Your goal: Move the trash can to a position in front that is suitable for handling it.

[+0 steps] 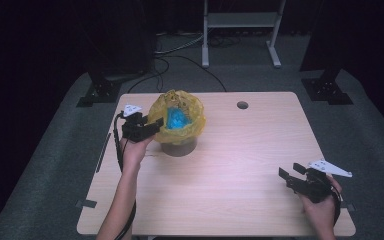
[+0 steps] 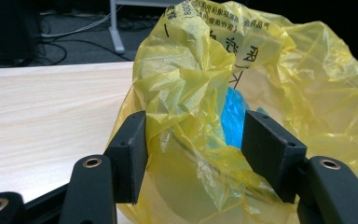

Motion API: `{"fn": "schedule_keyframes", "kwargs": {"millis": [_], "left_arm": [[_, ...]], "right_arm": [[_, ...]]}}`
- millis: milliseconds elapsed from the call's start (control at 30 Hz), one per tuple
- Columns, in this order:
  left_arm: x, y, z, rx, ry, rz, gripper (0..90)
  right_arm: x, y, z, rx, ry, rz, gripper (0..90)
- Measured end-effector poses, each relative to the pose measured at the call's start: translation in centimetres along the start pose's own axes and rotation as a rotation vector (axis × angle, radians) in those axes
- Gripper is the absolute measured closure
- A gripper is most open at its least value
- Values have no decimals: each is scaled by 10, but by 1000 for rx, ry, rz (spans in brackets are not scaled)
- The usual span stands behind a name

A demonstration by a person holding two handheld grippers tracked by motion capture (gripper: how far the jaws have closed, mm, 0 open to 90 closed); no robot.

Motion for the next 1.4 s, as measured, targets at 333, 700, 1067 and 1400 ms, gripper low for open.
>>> {"fn": "schedule_keyframes", "kwargs": {"millis": [333, 700, 1067, 1400], "left_arm": [[-28, 18, 26, -57, 32, 26, 351], [-54, 31, 49, -75, 66, 15, 339], [-60, 29, 58, -54, 121, -19, 261], [-48, 13, 58, -95, 131, -58, 246]], "right_arm": [[1, 2, -1, 8, -4, -2, 343], [1, 2, -2, 16, -10, -2, 343], [0, 3, -3, 19, -20, -8, 343], [-3, 2, -3, 18, -35, -33, 338]]}}
Point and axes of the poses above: each handheld gripper's, and its own axes: z roughly backward along the jaws, y roughly out of its underside, x roughly to its left, the point moved 4 cm from there along -z, roughly forward along the jaws, and after that the axes turned 10 degrees about -x, right-handed, at the moved point
